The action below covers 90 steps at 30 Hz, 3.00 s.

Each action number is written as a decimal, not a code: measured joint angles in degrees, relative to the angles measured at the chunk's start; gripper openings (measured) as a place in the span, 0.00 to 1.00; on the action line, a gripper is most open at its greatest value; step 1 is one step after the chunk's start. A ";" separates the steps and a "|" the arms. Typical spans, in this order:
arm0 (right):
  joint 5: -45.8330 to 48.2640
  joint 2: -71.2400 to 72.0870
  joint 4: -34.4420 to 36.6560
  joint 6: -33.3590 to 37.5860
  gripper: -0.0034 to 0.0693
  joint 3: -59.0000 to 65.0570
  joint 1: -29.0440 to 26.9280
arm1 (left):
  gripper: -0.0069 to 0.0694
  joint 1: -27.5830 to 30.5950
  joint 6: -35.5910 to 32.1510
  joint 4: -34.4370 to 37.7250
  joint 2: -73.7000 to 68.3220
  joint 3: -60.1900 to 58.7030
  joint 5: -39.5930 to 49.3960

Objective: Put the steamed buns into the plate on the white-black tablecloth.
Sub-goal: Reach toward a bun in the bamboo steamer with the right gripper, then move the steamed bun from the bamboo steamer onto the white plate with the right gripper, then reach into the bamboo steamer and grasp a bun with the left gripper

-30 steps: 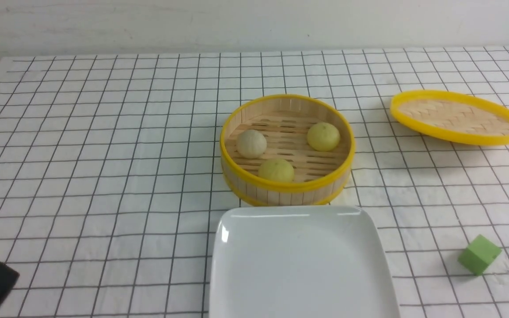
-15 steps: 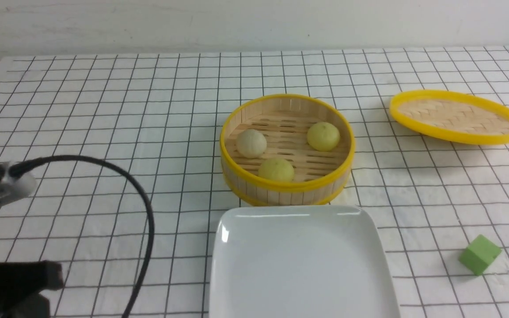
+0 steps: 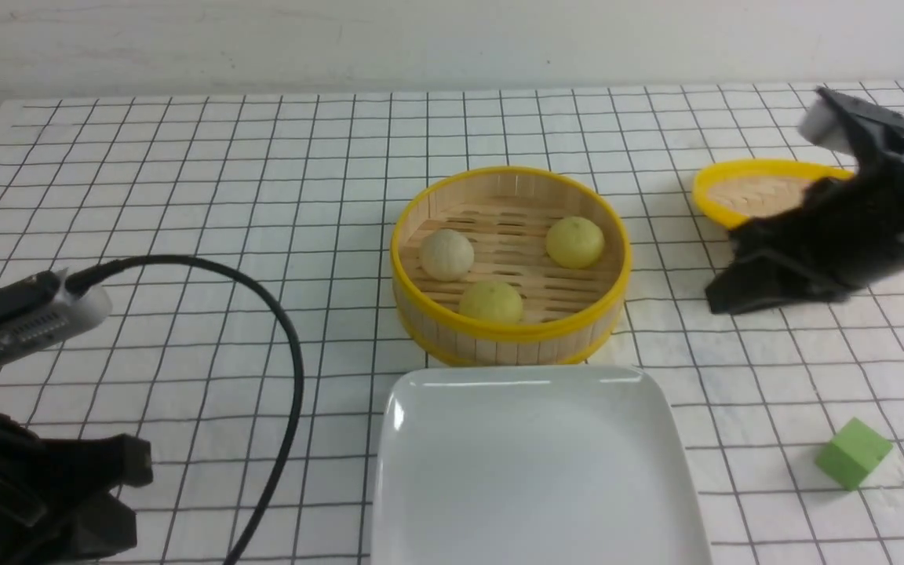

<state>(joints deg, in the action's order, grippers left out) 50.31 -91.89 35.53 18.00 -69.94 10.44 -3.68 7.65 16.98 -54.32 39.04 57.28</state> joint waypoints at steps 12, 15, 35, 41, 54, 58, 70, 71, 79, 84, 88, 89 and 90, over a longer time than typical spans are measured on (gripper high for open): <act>-9.11 -21.49 -20.36 -4.95 0.53 -25.77 10.89 | 0.42 0.00 -1.37 0.33 0.00 0.00 -0.28; -14.98 -24.07 -22.49 -5.00 0.55 -26.25 11.12 | 0.42 0.00 -1.52 0.33 0.00 0.00 -0.60; -10.06 -19.48 -25.93 -5.23 0.06 -26.21 11.15 | 0.43 0.00 -1.56 1.00 0.00 0.00 -0.12; 1.57 -4.23 -21.41 -5.27 0.07 -22.39 11.15 | 0.43 0.00 -1.56 1.00 0.00 0.00 -0.20; -29.06 -0.74 -13.85 -5.22 0.20 17.91 21.13 | 0.43 0.00 -1.56 0.94 0.00 0.04 -3.87; -32.76 -3.46 -14.15 -5.22 0.41 18.22 21.96 | 0.43 0.00 -1.56 0.94 0.00 0.04 -4.36; -14.52 12.51 -20.67 -6.51 0.26 14.48 22.02 | 0.38 0.00 -1.69 0.81 0.00 0.04 -5.51; -9.92 18.03 -23.66 -6.96 0.12 14.20 22.02 | 0.35 0.00 -1.76 0.81 -0.54 0.04 -6.25; 13.59 43.29 -34.49 -18.00 0.03 17.82 22.02 | 0.10 0.00 -6.94 1.82 -10.84 6.75 -0.48; 13.40 57.86 -36.55 -25.38 0.03 28.40 22.02 | 0.09 -5.25 -12.42 9.39 -20.27 15.38 1.40; 11.18 65.01 -38.36 -27.52 0.03 36.49 22.02 | 0.12 -15.42 -10.25 9.19 -30.11 24.11 2.24; 11.21 65.23 -38.47 -27.52 0.03 36.81 22.02 | 0.12 -16.33 -9.59 8.86 -30.67 25.28 2.24; 10.41 66.44 -38.68 -27.59 0.03 39.19 22.02 | 0.18 -19.75 -6.47 6.99 -35.92 31.12 2.19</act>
<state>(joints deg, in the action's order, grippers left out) 60.73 -25.45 -3.15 -9.59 -30.75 32.46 -23.42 1.17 23.97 -90.25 70.15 59.47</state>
